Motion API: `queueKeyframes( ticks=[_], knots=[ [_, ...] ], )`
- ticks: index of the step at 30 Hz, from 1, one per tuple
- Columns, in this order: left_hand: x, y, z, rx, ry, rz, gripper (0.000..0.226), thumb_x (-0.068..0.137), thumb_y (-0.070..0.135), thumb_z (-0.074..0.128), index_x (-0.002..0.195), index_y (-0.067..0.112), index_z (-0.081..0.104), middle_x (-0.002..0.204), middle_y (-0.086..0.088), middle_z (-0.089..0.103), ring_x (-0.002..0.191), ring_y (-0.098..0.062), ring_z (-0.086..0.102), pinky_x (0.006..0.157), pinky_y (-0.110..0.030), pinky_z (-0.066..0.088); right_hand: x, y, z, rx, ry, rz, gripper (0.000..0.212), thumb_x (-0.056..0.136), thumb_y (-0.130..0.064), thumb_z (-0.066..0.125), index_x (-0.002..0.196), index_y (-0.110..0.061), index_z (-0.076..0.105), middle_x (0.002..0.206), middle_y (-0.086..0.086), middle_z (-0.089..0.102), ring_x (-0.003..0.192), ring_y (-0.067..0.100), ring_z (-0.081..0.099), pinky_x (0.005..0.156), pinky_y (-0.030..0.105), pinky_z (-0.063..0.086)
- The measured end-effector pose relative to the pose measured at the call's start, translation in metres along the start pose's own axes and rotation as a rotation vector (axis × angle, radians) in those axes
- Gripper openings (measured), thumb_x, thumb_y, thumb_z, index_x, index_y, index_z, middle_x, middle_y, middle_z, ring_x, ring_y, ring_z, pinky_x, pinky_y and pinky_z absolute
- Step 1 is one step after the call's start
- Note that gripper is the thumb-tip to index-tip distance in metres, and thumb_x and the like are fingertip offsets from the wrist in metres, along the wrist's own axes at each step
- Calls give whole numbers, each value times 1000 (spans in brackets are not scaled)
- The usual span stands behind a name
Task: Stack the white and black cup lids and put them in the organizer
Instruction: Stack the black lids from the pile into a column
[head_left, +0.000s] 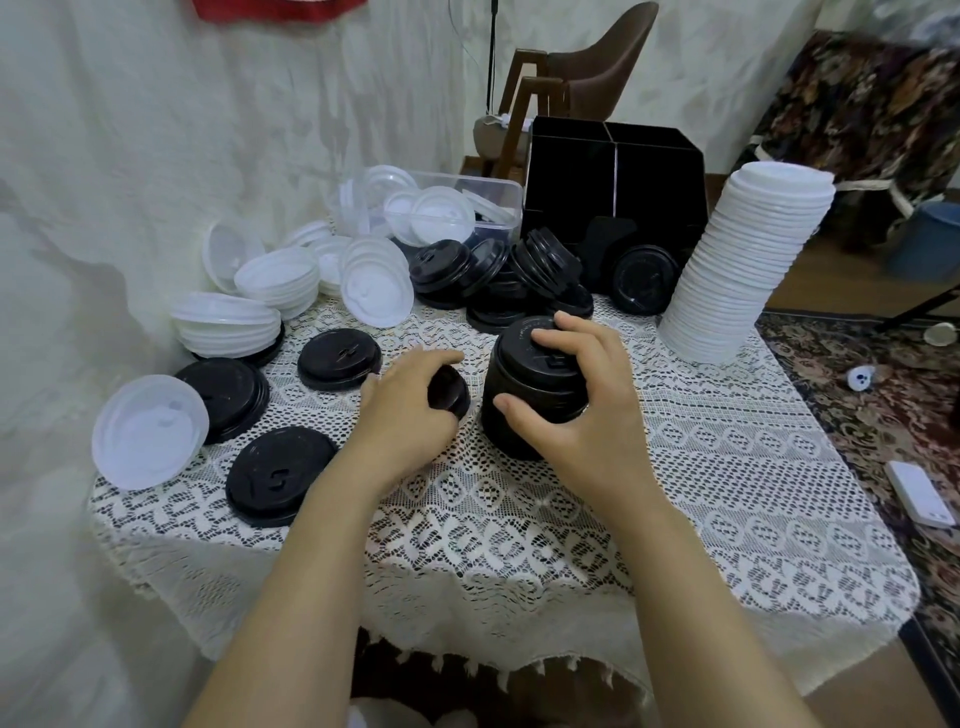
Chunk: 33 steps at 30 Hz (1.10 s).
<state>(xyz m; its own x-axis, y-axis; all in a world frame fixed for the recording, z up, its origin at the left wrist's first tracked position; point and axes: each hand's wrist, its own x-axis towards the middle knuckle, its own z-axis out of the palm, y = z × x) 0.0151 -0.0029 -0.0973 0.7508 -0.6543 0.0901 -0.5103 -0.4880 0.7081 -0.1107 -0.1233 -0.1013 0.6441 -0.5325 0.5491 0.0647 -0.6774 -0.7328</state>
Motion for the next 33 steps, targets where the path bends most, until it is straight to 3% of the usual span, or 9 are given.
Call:
queueKeyframes(
  ticks=[3,6,8,12,15,18,25,29,33],
  knots=[
    [-3,-3,2,134,85,-15,64,83,33,69,141,26,42,152,-2,29,141,-23,19,117,-43,18,0,0,0,-3,2,-2,53,70,-33,77,118,-20,60,129,-12,46,128,8,41,110,26,33],
    [-6,-4,5,414,137,-133,75,85,63,53,146,24,32,144,-8,33,133,-30,25,109,-44,24,0,0,0,-7,1,-5,53,70,-34,77,118,-21,60,128,-14,45,127,4,40,109,22,31],
    [-6,-1,3,433,125,-147,73,87,59,53,146,24,29,144,-7,36,133,-31,28,108,-45,23,0,0,0,-9,0,-3,53,70,-34,77,118,-21,60,128,-14,45,127,5,40,109,21,31],
    [-3,6,-4,142,33,-129,68,83,21,63,144,29,34,146,-2,40,137,-24,28,115,-43,19,0,0,0,-4,-3,5,53,70,-33,77,119,-20,60,129,-13,45,127,6,40,109,23,32],
    [-4,1,1,238,74,-93,73,83,39,66,146,32,29,153,0,26,141,-23,17,116,-45,15,0,-1,1,6,-2,6,52,70,-33,77,118,-20,60,129,-12,45,128,7,41,109,26,33],
    [-5,-1,6,345,143,-170,85,81,63,60,148,27,22,147,-7,25,137,-28,20,111,-47,19,0,-2,0,11,-1,3,52,71,-33,77,118,-20,60,129,-12,46,128,7,41,109,26,33],
    [-4,3,-2,136,77,-161,73,80,28,67,142,39,30,142,9,44,135,-20,24,107,-40,14,0,-4,-1,62,-2,25,57,70,-36,78,121,-20,58,131,-7,47,129,9,42,110,36,37],
    [-5,3,-2,184,56,-154,70,83,43,65,143,40,29,149,5,32,138,-22,21,111,-43,12,1,-9,-1,108,0,54,60,72,-54,70,123,-24,56,133,-6,45,129,4,40,108,23,35],
    [-3,3,0,241,106,-194,81,81,52,67,147,30,25,146,-3,35,137,-28,27,111,-46,17,1,-10,3,107,19,104,66,72,-50,74,130,-32,49,144,-8,36,136,-1,31,106,6,26]
  ],
)
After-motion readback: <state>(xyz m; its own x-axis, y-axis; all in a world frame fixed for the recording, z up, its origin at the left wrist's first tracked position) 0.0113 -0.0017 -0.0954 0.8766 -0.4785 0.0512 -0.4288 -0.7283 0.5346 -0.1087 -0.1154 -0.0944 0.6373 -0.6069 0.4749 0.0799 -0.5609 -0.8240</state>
